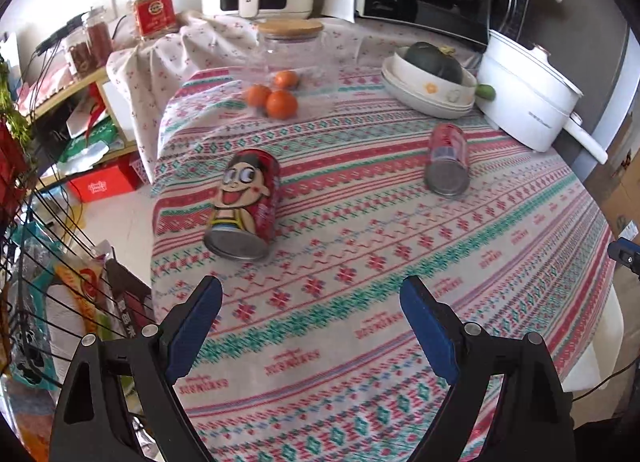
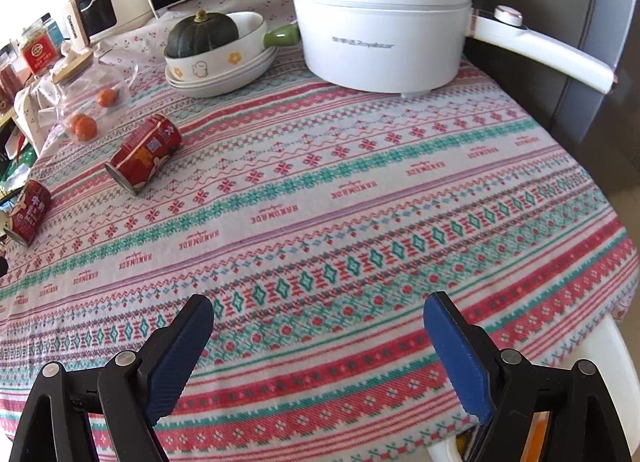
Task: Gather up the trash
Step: 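Move both open tools back over the table toward the red cans, then grasp the cartoon-printed red can with the left tool while the right tool grasps another red can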
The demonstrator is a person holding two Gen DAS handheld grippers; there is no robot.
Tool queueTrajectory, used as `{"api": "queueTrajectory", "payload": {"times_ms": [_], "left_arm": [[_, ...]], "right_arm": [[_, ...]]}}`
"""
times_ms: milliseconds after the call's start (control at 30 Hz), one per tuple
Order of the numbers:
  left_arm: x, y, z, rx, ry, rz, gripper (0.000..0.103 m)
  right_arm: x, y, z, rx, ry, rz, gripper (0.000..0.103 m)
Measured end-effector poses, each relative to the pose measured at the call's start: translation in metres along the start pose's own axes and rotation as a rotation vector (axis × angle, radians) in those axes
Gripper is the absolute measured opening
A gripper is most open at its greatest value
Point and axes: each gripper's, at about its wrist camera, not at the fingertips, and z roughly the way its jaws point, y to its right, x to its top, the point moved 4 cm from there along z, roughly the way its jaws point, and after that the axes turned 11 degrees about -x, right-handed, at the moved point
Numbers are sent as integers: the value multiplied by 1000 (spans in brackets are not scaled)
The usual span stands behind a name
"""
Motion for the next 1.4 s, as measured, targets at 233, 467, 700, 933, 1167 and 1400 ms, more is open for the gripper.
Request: {"api": "queueTrajectory", "payload": {"times_ms": [233,467,700,933,1167,1400], "left_arm": [[21,-32,22,4,11,27,92],[25,-39,38,-40,75,38,89],[22,-44,50,-65,113,53,78],[21,-56,59,-74,111,26,66],[21,-57,62,-73,110,13,55],[24,-40,51,-79,107,14,55]], "right_arm": [[32,-66,32,82,-5,-18,90],[58,-136,65,183,-35,-7,90],[74,-170,101,193,-67,45,90],[86,-184,115,233,-78,113,90],[89,-187,124,205,-73,117,81],[83,-177,108,189,-68,37,62]]}}
